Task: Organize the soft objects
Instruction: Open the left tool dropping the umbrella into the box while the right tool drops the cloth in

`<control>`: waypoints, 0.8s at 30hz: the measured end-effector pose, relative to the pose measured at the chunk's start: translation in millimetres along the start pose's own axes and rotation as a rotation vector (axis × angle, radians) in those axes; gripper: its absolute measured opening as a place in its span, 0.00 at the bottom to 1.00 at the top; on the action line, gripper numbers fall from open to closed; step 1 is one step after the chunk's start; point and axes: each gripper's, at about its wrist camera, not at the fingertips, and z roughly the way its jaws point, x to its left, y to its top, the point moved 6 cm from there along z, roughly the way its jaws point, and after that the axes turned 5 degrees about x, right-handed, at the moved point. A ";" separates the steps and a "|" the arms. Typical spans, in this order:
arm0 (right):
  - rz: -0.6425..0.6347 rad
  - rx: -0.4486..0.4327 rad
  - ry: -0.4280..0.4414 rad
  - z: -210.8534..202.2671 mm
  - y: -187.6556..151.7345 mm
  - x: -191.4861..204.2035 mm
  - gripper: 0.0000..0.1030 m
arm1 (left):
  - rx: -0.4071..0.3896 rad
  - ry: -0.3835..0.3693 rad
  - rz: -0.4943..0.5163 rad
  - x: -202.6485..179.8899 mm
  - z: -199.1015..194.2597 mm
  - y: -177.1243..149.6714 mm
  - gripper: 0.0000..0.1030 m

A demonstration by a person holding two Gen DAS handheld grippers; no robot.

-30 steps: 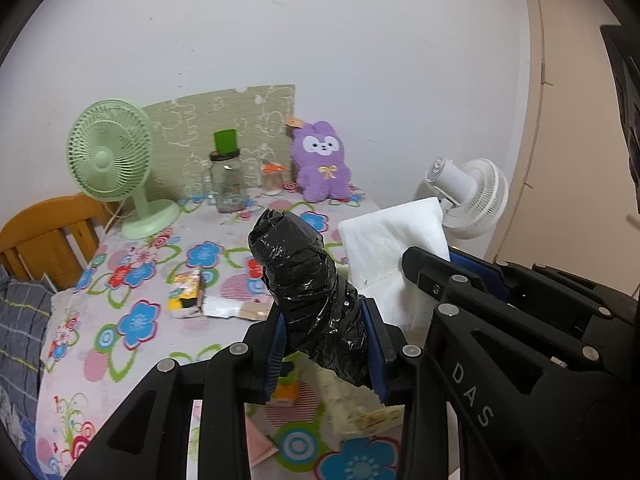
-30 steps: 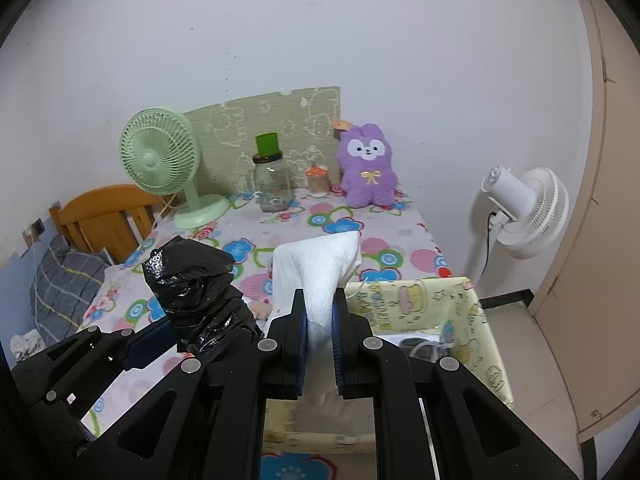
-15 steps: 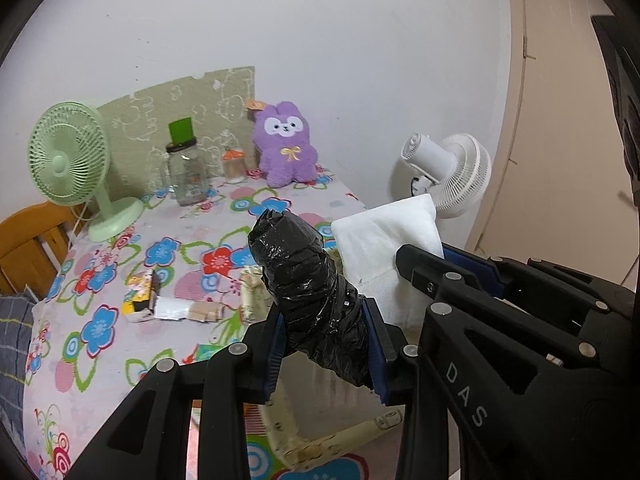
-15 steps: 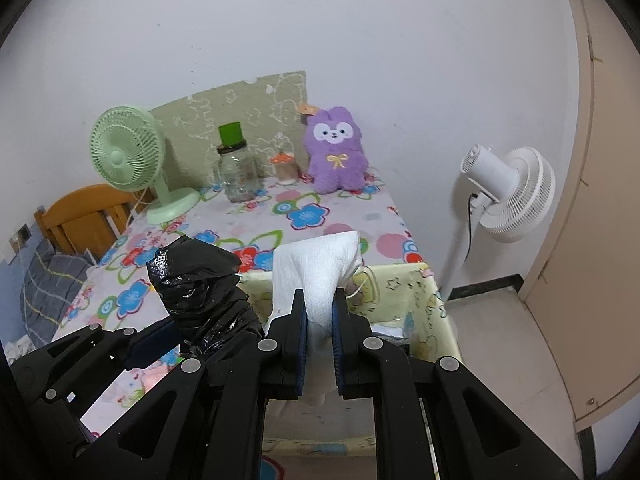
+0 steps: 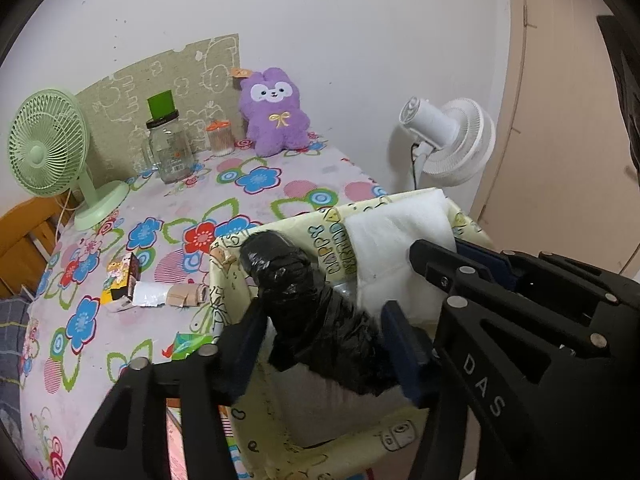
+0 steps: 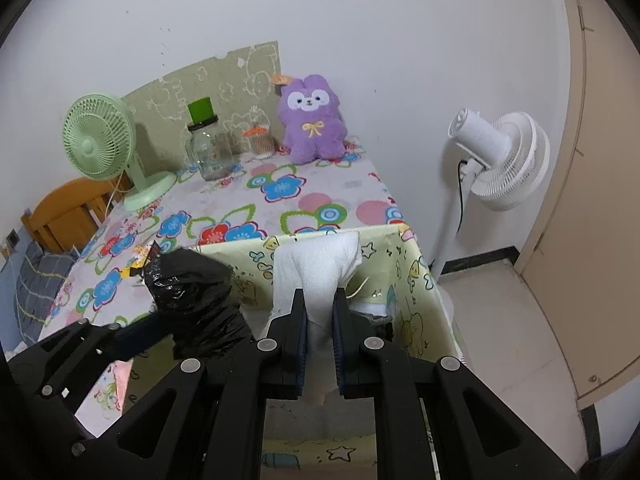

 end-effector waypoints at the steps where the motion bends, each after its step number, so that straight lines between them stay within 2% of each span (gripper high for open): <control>1: 0.004 0.003 0.001 1.8 -0.6 -0.5 0.14 | 0.000 0.010 0.008 -0.1 0.8 -0.6 0.67; 5: 0.008 0.019 -0.003 7.2 -2.6 -1.0 0.21 | 0.007 0.031 0.021 1.9 2.6 -2.9 0.74; 9: 0.015 0.028 -0.011 5.3 -5.2 -1.2 0.28 | 0.008 0.024 0.023 2.8 0.2 -3.4 0.76; 10: 0.015 0.023 -0.014 3.5 -5.4 -0.9 0.36 | 0.007 0.022 0.024 2.7 -1.6 -3.6 0.77; 11: 0.014 0.013 -0.017 0.4 -5.4 -0.4 0.49 | 0.007 0.019 0.026 2.6 -3.0 -3.7 0.78; 13: 0.018 -0.017 -0.023 -9.3 -5.3 1.2 0.65 | 0.000 0.018 0.029 3.0 -7.3 -3.8 0.80; 18: 0.021 -0.054 -0.042 -28.6 -6.6 7.2 0.69 | -0.031 0.034 0.025 9.8 -23.3 -6.5 0.87; 24: 0.026 -0.082 -0.048 -46.1 -11.4 22.4 0.73 | -0.060 0.036 0.020 23.1 -41.9 -13.2 0.90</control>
